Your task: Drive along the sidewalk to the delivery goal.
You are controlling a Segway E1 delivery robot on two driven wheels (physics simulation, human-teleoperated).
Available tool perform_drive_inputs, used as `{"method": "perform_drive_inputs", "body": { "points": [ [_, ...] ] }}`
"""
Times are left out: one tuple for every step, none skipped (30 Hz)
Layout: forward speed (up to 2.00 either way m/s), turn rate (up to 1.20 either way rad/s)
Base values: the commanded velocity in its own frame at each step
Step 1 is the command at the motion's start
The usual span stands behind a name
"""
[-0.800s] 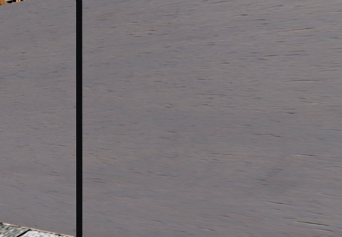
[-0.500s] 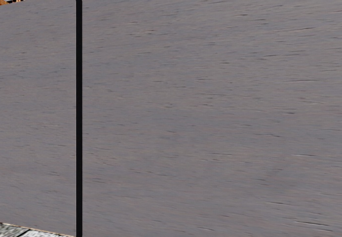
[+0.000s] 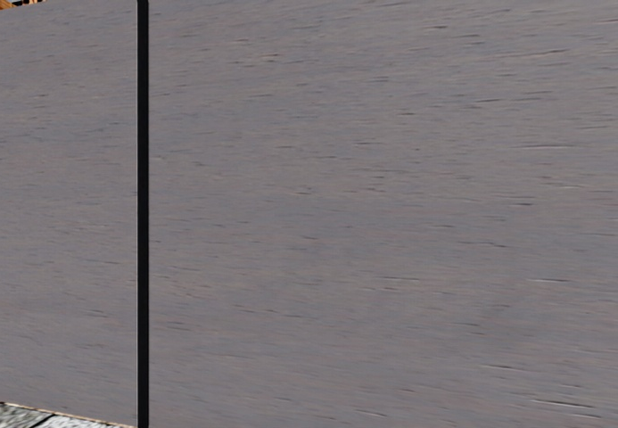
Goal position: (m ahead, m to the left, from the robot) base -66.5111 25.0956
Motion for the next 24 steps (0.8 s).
{"method": "perform_drive_inputs", "body": {
  "points": [
    [0.00, 0.00],
    [0.00, 0.00],
    [0.00, 0.00],
    [0.00, 0.00],
    [0.00, 0.00],
    [0.00, 0.00],
    [0.00, -0.09],
    [0.00, -0.09],
    [0.00, -0.20],
    [0.00, -0.23],
    [0.00, -0.23],
    [0.00, -0.23],
    [0.04, -0.24],
    [0.06, -0.29],
    [0.07, -0.45],
    [0.07, -0.45],
    [0.15, -0.53],
    [0.36, -0.55],
    [0.46, -0.55],
    [0.46, -0.55],
    [0.49, -0.56],
    [0.50, -0.65],
    [0.50, -0.77],
    [0.50, -0.77]
  ]
}}
